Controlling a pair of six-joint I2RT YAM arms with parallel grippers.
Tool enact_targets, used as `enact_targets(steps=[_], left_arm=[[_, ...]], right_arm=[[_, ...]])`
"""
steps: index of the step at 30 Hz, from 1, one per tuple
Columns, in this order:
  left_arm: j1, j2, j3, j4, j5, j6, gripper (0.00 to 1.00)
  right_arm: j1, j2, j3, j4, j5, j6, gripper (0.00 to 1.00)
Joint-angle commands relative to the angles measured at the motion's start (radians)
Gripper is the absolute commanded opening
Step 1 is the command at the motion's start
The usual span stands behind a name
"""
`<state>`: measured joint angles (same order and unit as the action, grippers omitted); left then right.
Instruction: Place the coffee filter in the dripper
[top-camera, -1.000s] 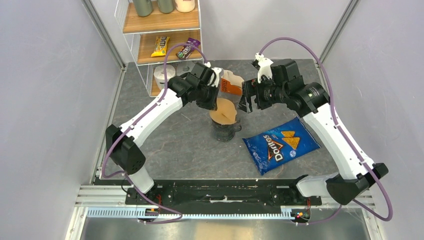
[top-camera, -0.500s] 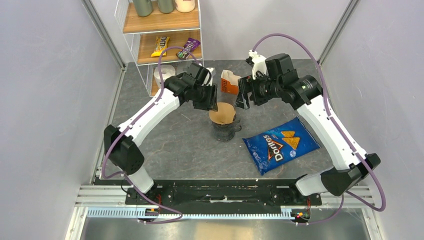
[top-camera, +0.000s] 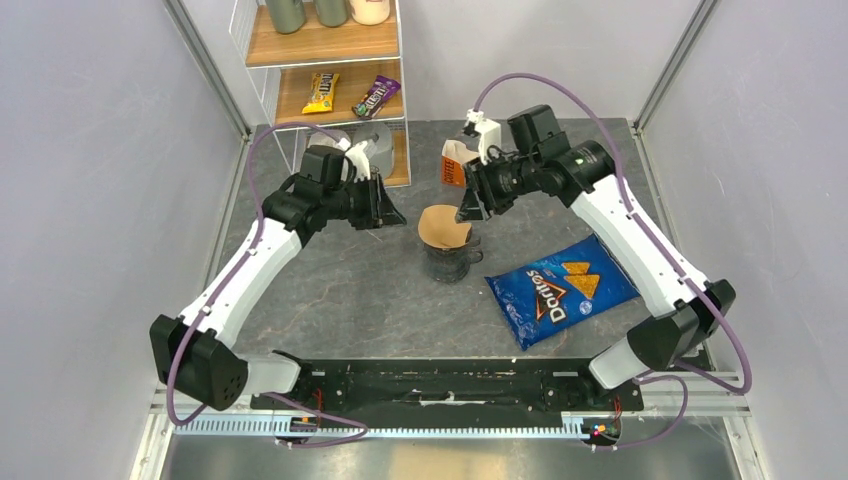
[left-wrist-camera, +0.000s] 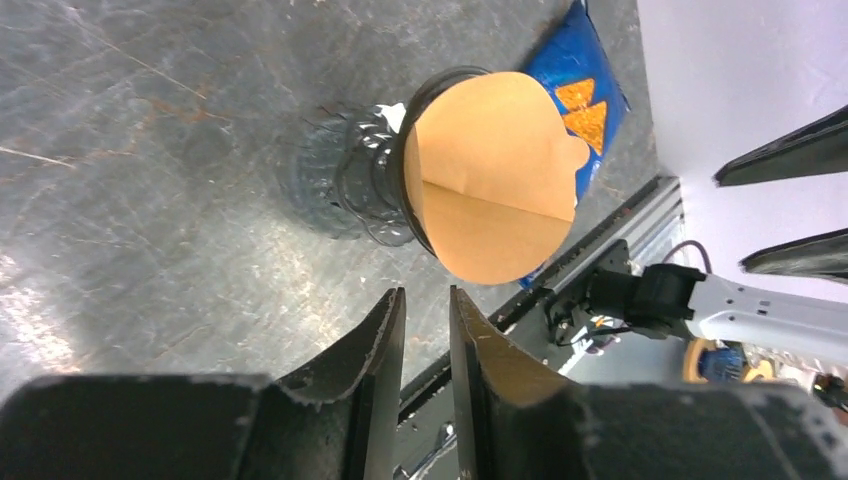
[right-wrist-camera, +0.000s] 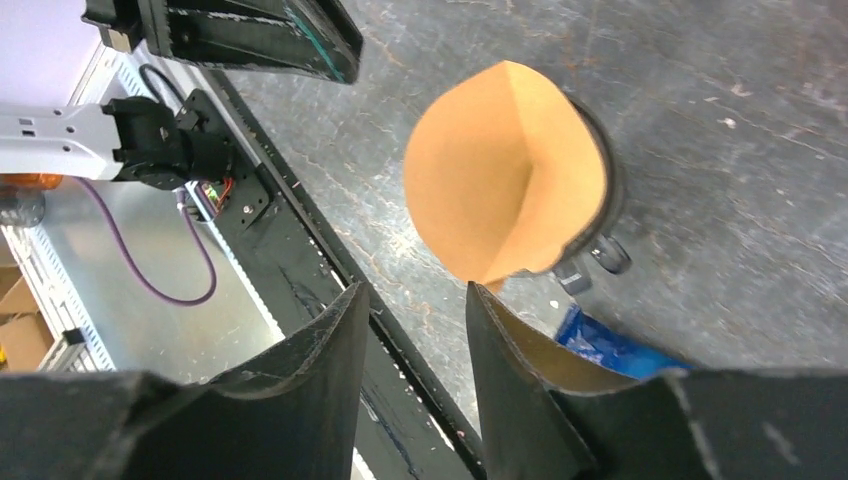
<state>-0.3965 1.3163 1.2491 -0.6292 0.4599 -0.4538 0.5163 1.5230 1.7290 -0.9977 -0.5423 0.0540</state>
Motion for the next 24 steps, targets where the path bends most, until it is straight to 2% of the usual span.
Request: enact_targets(steps=[1,4,7,12,17,24], left_arm=[[0.01,-0.028,-0.016,0.138,0.11,-0.064,0.28],[0.047,-0.045,-0.023,0.149,0.08,-0.088,0.28],[0.091,-0.062,-0.032,0.166,0.066,-0.117,0.27],[0.189,-0.066,0.002,0.191,0.118,-0.108,0.27],[0.258,-0.067,0.014,0.174,0.112,-0.113,0.26],[0.284,-0.079,-0.002,0.178,0.109,-0.134,0.25]], right_arm=[[0.089,0.062,0.029,0.018,0.03,-0.067,0.46],[0.152,0.115,0.067,-0.019,0.141,-0.161,0.44],[0.165,0.173,0.095,-0.043,0.19,-0.197,0.41],[0.182,0.237,0.111,-0.036,0.269,-0.26,0.39],[0.187,0.279,0.083,-0.028,0.282,-0.294,0.38],[0.188,0.302,0.024,0.028,0.298,-0.322,0.37]])
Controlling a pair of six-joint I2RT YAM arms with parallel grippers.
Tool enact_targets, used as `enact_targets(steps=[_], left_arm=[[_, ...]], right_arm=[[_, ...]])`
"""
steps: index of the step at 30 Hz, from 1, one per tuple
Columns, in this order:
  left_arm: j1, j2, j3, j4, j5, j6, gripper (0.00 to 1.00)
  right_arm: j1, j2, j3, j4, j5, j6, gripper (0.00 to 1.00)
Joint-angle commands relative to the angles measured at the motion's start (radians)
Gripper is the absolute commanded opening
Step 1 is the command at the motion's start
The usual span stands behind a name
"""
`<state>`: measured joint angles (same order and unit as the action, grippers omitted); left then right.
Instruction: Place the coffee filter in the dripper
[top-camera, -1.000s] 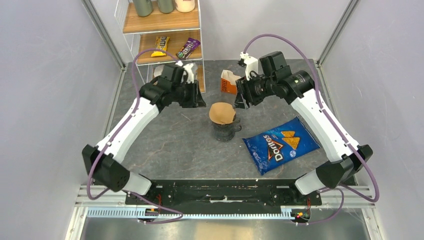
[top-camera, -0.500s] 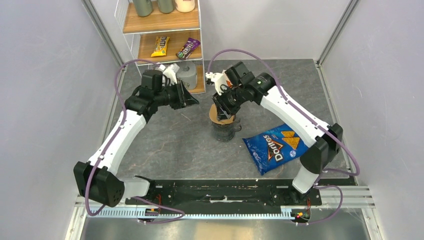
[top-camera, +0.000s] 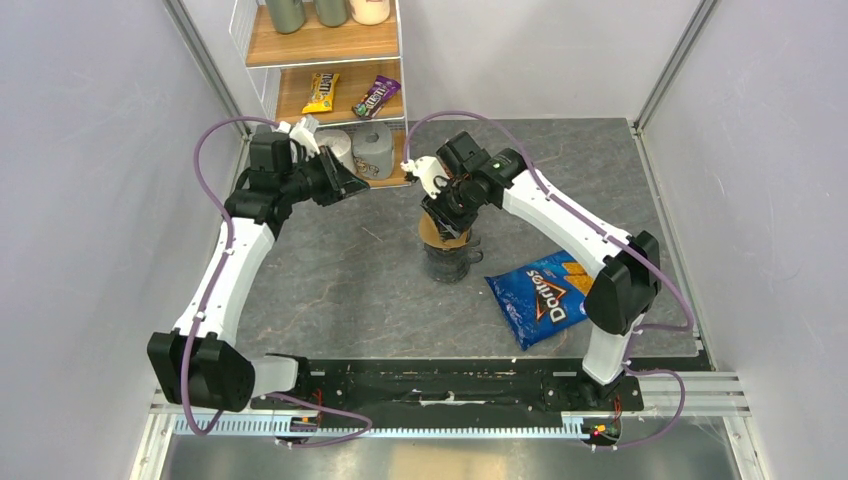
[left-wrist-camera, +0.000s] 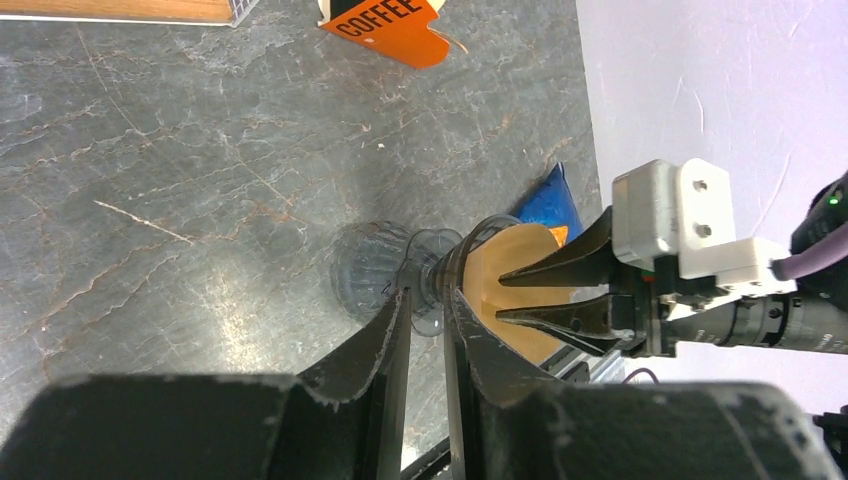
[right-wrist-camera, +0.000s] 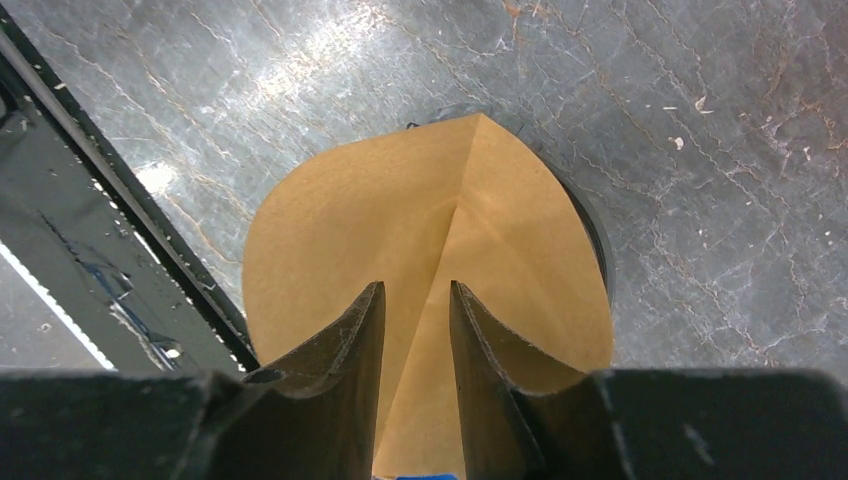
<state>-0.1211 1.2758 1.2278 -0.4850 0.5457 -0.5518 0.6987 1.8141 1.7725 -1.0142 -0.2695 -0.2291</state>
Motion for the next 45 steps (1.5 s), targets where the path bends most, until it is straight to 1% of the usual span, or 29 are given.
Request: enact_targets(steps=[1,13,24,25,29,30,37,45], left_arm=[[0.009,-0.039,0.018,0.034,0.026,-0.038,0.25],[0.015,-0.069,-0.024,0.039,0.05,-0.056,0.24],[0.015,-0.075,-0.037,0.026,0.047,-0.052,0.24],[0.015,-0.071,-0.035,0.025,0.046,-0.052,0.23],[0.016,-0.066,-0.034,0.026,0.046,-0.052,0.23],[0.016,-0.064,-0.034,0.026,0.049,-0.052,0.23],[0.015,-0.058,-0.032,0.026,0.051,-0.054,0.23],[0.014,-0.053,-0.03,0.026,0.054,-0.054,0.23]], right_arm=[[0.007,0.013,-0.027,0.051,0.027,-0.044,0.37],[0.007,0.008,-0.154,0.155,0.037,-0.109,0.32],[0.006,0.033,-0.166,0.163,0.042,-0.134,0.31],[0.007,0.034,-0.168,0.163,0.046,-0.135,0.31],[0.007,0.036,-0.176,0.164,0.052,-0.142,0.16],[0.007,0.034,-0.179,0.166,0.052,-0.142,0.15],[0.008,0.04,-0.182,0.176,0.056,-0.143,0.13],[0.013,0.062,-0.171,0.167,0.058,-0.157,0.07]])
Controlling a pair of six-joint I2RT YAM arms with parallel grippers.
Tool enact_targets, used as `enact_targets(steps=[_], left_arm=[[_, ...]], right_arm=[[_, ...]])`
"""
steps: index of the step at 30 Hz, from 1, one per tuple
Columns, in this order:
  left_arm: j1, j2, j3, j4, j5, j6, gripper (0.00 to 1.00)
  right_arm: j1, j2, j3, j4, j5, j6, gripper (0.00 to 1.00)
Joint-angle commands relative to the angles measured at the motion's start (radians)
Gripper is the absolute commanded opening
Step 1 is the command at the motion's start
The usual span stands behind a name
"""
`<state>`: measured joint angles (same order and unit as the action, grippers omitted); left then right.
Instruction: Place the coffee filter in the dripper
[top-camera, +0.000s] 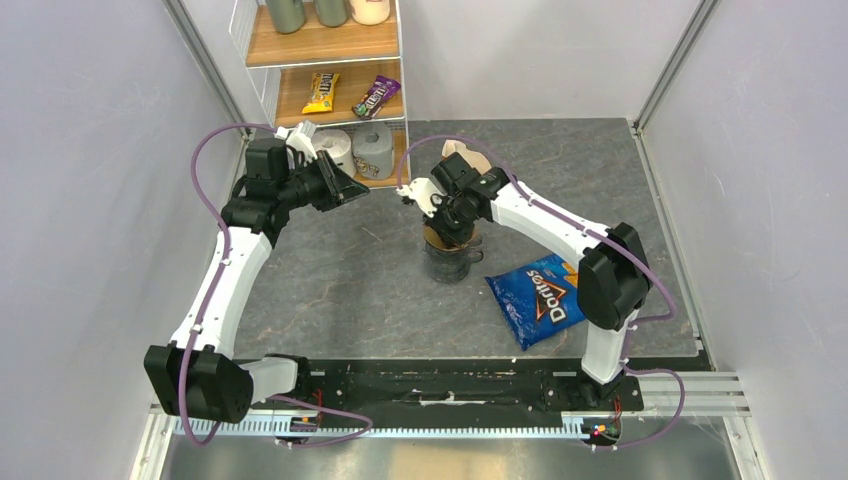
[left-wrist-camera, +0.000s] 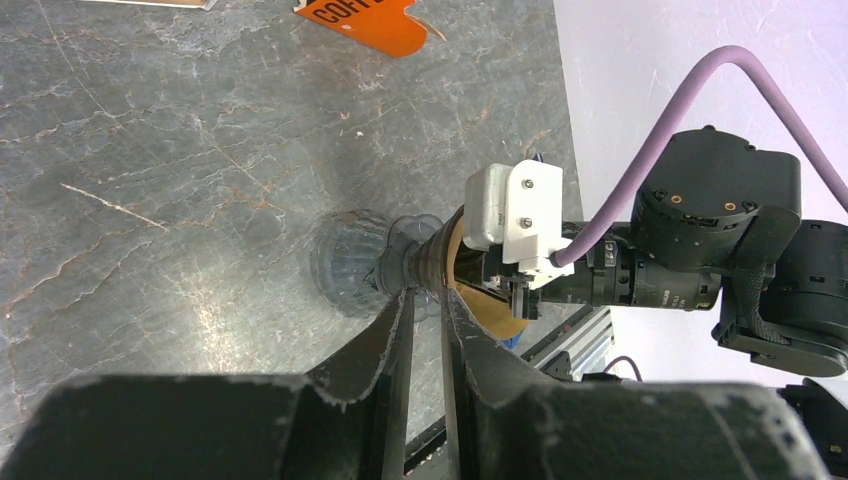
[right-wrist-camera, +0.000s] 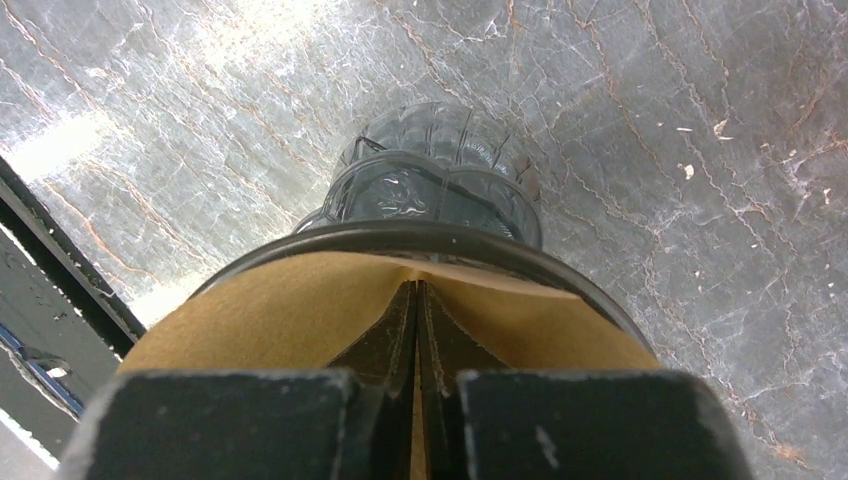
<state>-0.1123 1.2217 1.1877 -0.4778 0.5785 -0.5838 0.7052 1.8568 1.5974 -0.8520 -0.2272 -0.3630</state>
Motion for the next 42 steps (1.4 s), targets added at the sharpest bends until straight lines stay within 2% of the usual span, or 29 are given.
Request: enact_targets(steps=[1,12,42], left_arm=[[0.007,0.002,0.01,0.019,0.021,-0.021,0.23],[0.007,0.006,0.012,0.021,0.022,-0.017,0.22],[0.006,0.006,0.003,0.031,0.043,-0.017,0.22]], right_arm=[[0.007,0.022,0.008,-0.001,0.017,-0.025,0.07],[0.019,0.043,0.003,-0.001,0.057,-0.031,0.0],[0.043,-0.043,0.123,-0.064,0.055,0.002,0.0]])
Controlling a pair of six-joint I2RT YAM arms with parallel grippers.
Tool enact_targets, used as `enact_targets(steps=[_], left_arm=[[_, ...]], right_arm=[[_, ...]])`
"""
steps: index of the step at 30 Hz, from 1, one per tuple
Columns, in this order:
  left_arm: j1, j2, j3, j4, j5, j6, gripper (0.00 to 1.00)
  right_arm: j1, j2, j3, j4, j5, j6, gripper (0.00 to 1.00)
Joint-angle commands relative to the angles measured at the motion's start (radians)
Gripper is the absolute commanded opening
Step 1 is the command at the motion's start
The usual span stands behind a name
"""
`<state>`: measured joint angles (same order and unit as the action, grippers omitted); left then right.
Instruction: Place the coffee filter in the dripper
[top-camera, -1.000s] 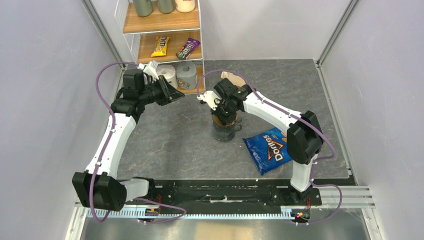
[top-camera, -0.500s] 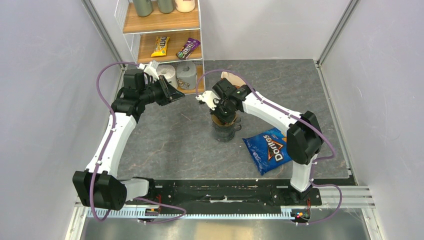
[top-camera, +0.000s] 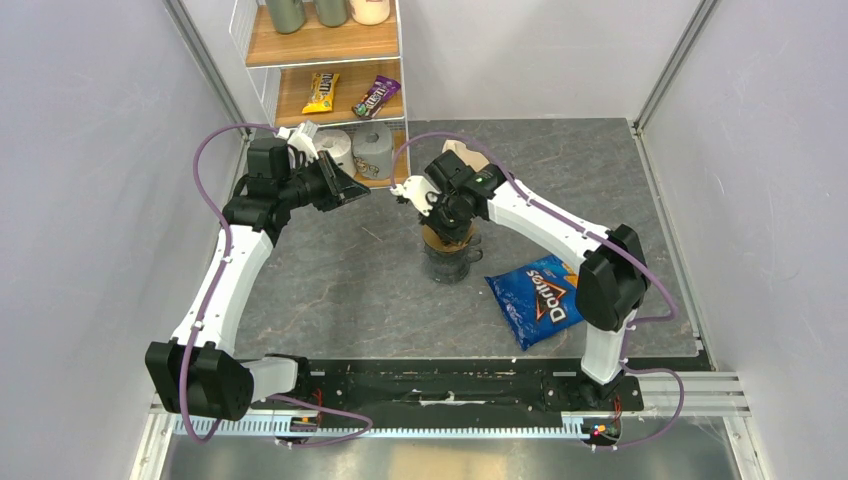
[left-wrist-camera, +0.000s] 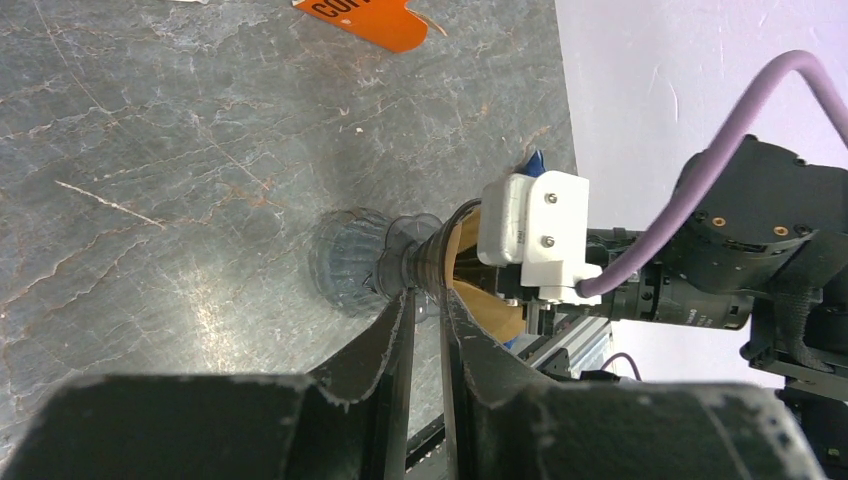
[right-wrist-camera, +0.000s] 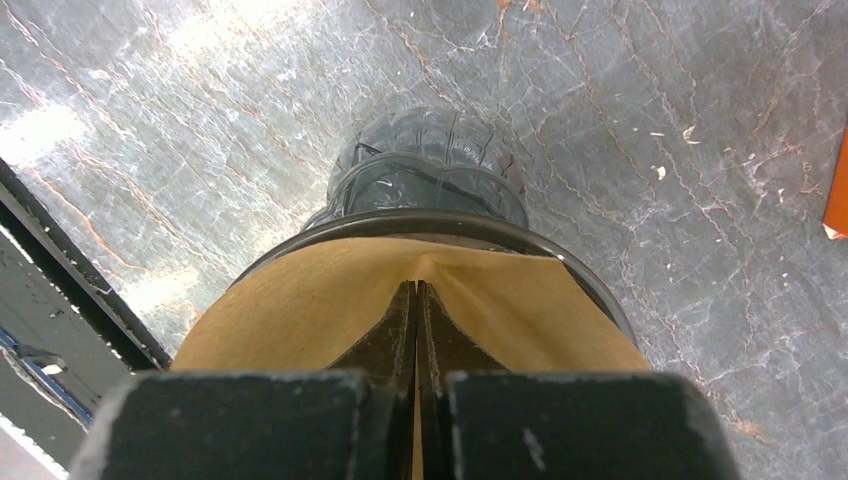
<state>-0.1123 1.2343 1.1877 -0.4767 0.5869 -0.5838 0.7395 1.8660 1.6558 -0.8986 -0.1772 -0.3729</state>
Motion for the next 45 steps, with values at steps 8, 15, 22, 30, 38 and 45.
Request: enact_targets(steps=[8,15,22,30,38,45], left_arm=[[0.006,-0.014,-0.001,0.029,0.039,-0.015,0.22],[0.006,-0.015,0.015,-0.002,0.042,0.021,0.22],[0.006,0.008,0.09,-0.09,0.037,0.123,0.22],[0.006,0.049,0.206,-0.181,0.022,0.287,0.23],[0.004,0.09,0.3,-0.266,-0.009,0.411,0.26],[0.001,0.124,0.348,-0.352,-0.055,0.502,0.53]], right_arm=[[0.011,-0.075,0.109,-0.053,0.01,0.011,0.0],[0.011,-0.111,0.171,-0.078,0.012,0.021,0.0],[0.007,-0.186,0.224,-0.074,0.007,0.067,0.0],[-0.074,-0.307,0.188,-0.011,-0.001,0.176,0.0],[-0.28,-0.431,0.083,0.016,-0.019,0.26,0.0],[-0.461,-0.571,-0.111,0.06,-0.058,0.347,0.0]])
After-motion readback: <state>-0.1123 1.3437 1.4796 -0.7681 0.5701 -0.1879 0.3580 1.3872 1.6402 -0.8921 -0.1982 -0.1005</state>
